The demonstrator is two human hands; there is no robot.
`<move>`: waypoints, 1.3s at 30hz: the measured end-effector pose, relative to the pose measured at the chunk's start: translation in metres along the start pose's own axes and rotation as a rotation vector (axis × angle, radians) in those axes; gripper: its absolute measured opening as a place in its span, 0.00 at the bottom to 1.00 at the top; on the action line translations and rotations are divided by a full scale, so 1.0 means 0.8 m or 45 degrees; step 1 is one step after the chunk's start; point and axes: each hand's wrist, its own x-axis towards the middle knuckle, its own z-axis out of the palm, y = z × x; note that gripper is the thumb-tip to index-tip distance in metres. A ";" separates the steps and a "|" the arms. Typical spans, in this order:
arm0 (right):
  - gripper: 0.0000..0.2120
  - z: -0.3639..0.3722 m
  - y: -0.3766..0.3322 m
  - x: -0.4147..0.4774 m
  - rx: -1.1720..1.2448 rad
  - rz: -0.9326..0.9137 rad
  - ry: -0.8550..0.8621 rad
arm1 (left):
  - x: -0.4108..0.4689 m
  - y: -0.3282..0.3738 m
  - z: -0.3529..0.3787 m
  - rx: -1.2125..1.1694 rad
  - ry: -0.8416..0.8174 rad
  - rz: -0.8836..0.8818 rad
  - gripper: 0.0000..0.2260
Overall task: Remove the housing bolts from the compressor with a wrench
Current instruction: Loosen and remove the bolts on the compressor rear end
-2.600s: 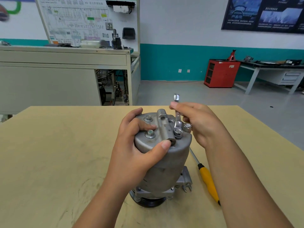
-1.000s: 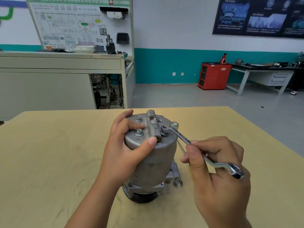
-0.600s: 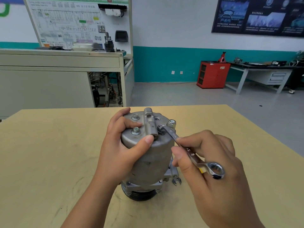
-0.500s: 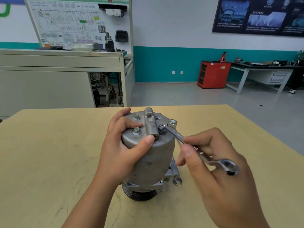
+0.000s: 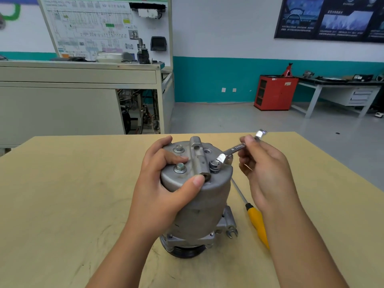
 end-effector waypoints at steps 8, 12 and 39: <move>0.13 0.054 -0.018 0.048 -0.463 0.018 -0.442 | 0.001 -0.002 -0.006 -0.024 -0.017 0.038 0.18; 0.16 0.066 -0.026 0.058 -0.451 0.045 -0.593 | 0.003 -0.004 -0.009 -0.041 -0.033 0.049 0.18; 0.06 -0.011 -0.035 -0.086 -0.375 -0.891 -0.007 | 0.002 -0.004 -0.004 -0.023 -0.020 0.041 0.17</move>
